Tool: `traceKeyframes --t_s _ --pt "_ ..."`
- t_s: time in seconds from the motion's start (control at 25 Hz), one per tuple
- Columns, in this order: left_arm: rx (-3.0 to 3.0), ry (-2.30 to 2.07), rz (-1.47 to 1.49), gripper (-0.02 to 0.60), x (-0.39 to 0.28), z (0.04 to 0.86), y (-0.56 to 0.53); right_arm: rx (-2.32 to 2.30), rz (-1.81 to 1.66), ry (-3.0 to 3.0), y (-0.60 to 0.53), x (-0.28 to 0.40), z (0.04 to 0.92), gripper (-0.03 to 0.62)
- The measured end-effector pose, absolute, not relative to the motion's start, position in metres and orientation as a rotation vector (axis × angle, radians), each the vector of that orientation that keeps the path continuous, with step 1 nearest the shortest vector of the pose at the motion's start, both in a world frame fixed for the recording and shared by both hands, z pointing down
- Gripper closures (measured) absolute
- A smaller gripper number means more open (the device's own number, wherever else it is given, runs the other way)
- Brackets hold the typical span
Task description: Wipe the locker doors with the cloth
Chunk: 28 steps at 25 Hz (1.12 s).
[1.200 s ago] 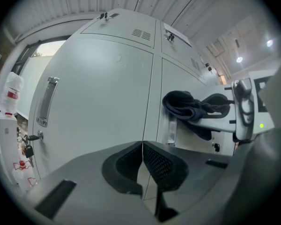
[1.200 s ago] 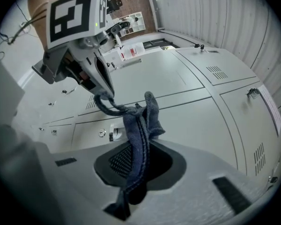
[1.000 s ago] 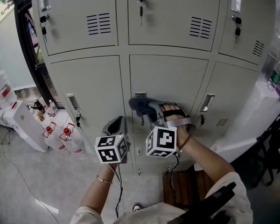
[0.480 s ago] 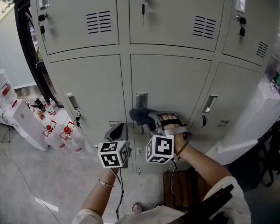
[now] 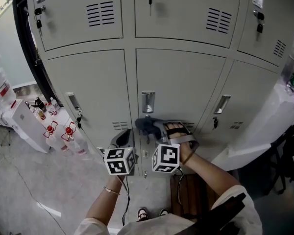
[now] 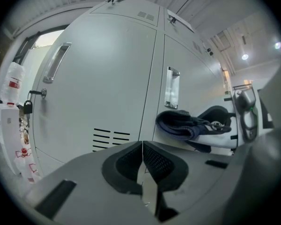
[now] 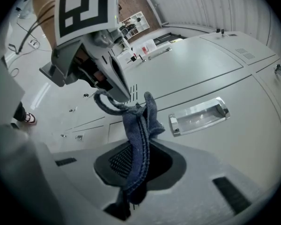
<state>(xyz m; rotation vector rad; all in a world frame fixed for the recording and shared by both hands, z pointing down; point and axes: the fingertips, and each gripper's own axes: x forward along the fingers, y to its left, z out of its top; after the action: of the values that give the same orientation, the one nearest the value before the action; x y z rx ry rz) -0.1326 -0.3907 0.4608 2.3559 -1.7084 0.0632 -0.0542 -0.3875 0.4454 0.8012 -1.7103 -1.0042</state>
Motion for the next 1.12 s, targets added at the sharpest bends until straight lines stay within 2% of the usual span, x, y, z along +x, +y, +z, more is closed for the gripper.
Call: traceKeyframes --t_s 1.12 --pt "2.233 -1.692 0.168 0.572 -0.136 0.532 -0.386 0.658 -0.877 -1.740 -0.392 -0.057 0.539 0.551"
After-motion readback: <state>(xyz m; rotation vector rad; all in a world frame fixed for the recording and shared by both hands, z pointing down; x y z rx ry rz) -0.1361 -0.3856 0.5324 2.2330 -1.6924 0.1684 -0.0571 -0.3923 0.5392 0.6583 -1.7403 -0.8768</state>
